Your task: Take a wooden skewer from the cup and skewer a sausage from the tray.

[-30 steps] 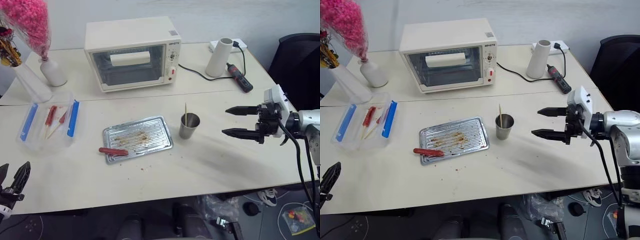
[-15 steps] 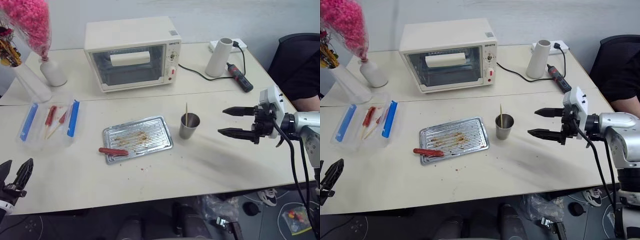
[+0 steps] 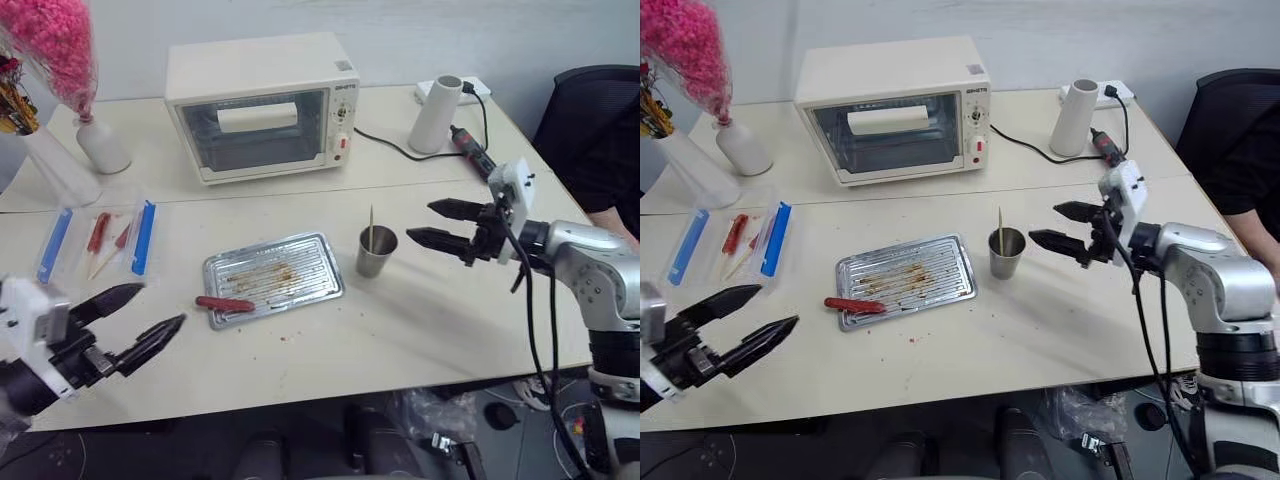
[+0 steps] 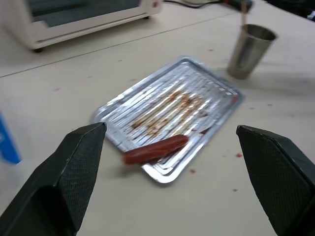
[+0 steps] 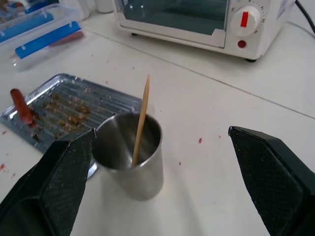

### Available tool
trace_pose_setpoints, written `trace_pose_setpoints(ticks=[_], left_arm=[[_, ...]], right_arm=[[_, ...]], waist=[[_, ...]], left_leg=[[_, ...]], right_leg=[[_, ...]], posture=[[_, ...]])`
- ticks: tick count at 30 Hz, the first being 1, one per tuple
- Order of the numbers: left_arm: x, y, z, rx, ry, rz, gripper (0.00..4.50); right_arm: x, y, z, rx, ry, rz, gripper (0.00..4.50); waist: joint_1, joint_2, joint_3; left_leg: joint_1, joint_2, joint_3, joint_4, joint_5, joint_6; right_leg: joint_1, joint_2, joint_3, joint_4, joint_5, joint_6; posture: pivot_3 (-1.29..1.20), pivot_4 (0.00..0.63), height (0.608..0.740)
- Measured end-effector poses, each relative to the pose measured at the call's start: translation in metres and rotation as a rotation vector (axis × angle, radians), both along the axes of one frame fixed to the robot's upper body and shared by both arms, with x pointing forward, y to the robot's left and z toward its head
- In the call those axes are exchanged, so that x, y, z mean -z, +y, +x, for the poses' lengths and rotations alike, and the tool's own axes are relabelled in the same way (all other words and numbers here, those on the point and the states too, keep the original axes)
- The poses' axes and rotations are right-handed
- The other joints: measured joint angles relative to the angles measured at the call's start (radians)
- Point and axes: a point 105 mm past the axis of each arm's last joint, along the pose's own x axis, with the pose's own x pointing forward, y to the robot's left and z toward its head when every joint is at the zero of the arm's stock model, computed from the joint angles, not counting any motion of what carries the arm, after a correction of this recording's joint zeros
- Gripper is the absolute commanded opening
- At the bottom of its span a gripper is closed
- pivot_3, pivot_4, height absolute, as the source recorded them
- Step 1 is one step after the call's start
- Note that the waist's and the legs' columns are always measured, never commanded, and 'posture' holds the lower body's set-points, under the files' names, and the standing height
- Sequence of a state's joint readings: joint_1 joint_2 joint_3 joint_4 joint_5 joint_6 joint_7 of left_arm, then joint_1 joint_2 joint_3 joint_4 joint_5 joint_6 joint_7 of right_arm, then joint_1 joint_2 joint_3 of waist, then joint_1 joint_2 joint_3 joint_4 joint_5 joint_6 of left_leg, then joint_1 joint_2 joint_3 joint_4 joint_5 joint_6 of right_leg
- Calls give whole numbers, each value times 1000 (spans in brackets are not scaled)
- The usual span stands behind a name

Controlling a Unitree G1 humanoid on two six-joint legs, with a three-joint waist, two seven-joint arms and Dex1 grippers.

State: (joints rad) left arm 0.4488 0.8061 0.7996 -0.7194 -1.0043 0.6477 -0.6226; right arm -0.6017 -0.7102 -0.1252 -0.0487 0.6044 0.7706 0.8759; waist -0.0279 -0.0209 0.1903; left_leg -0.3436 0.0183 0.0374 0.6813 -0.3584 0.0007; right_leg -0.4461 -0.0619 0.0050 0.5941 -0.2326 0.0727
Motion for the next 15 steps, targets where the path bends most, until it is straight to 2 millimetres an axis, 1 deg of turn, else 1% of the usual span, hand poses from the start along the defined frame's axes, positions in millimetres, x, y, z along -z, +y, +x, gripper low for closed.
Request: trace_pose_setpoints(ticks=[3,6,7,10,15], left_arm=[[-12,-16,6,104,-29,23,4483],[-16,-24,11,145,-47,23,4483],[-16,-25,14,153,-48,16,4497],[-16,-26,18,159,-50,14,4500],[-15,-28,20,165,-53,14,4500]], right_arm=[[1,12,5,12,18,33,4500],[7,23,8,11,37,40,4500],[9,29,9,6,43,38,4316],[13,36,14,19,50,22,3594],[17,39,21,44,57,22,3594]], waist=[[0,0,0],[-2,0,0],[-3,1,0],[-2,1,1],[-1,1,1]], left_leg=[[0,0,0,-1,0,0],[0,0,1,-1,0,0],[0,0,1,-1,0,0],[0,0,0,-2,0,0],[-1,0,0,-2,0,0]], right_leg=[[0,0,0,0,2,3],[0,0,0,0,4,6],[0,0,-1,0,7,12],[-1,1,-2,0,7,12],[-1,0,-2,-1,7,12]], posture=[[0,150,740],[0,150,740],[0,150,740],[0,150,740],[0,150,740]])
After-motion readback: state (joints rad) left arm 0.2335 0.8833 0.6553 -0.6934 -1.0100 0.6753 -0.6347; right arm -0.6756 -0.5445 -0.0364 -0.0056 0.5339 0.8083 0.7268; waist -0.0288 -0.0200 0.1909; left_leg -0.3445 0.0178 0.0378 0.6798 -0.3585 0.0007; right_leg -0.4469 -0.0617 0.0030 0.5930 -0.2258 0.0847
